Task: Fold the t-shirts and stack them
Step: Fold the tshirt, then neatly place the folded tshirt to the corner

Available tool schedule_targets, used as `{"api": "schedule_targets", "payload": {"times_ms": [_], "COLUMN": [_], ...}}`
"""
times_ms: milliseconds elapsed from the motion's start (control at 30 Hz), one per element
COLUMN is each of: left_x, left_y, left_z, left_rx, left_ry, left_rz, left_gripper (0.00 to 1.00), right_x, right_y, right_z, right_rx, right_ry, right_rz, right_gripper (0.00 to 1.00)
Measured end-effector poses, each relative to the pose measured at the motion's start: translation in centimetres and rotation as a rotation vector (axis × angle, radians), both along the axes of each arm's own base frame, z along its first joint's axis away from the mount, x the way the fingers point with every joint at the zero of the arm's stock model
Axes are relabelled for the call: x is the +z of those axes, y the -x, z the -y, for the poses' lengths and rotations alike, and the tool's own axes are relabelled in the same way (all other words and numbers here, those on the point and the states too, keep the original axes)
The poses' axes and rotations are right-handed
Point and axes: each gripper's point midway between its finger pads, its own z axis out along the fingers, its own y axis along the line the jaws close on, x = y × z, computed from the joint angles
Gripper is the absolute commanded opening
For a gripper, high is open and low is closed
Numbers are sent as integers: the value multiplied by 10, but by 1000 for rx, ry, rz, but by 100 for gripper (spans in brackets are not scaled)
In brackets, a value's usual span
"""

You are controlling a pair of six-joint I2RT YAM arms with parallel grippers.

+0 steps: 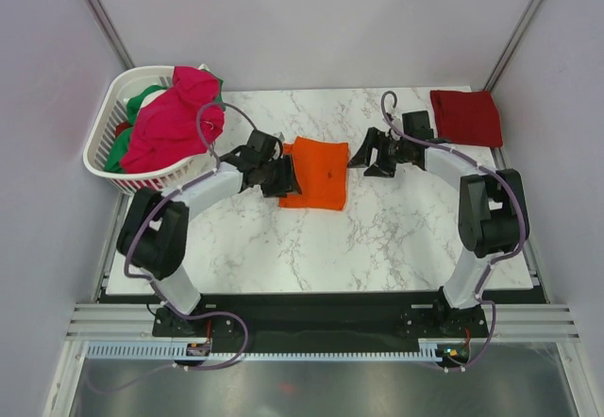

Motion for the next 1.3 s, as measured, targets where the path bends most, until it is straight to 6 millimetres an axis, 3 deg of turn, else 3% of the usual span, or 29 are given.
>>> {"api": "schedule_targets", "payload": {"times_ms": [67, 233, 300, 367, 533, 767, 900, 967, 1000, 1033, 1133, 1300], "left_x": [28, 132, 165, 185, 183, 158, 147, 143, 141, 138, 135, 139], "left_y": [-2, -14, -7, 8, 61, 105, 120, 124, 125, 127, 132, 134], "left_z": [1, 7, 3, -11, -54, -101, -116, -121, -123, -126, -131, -136], "left_rx": [0, 0, -5, 9, 64, 142, 163, 169, 173, 178, 187, 194], "left_ry": [29, 148, 186, 173, 95, -9, -41, -52, -59, -67, -80, -85], "left_rz": [56, 286, 366, 406, 384, 386, 387, 390, 390, 388, 386, 412], "left_gripper": [56, 56, 73, 73, 73, 74, 74, 74, 74, 74, 75, 75], "right_x": [-11, -49, -62, -61, -62, -64, -69, -71, -73, -75, -81, -80], "right_y": [0, -1, -2, -9, -37, -70, -79, -82, -82, -82, -80, -82], "right_z": [1, 3, 1, -1, -2, -12, -26, -35, -39, -44, -54, -56], "right_rx": [-5, -26, -36, -46, -92, -135, -141, -136, -134, -132, -124, -123], "right_ry": [9, 30, 19, 2, 0, 26, 29, 27, 30, 32, 29, 42], "right_rz": [-27, -103, -134, -122, -80, -18, 1, 9, 10, 12, 6, 15], "right_gripper": [82, 80, 79, 79, 75, 62, 51, 41, 35, 21, 0, 0]}}
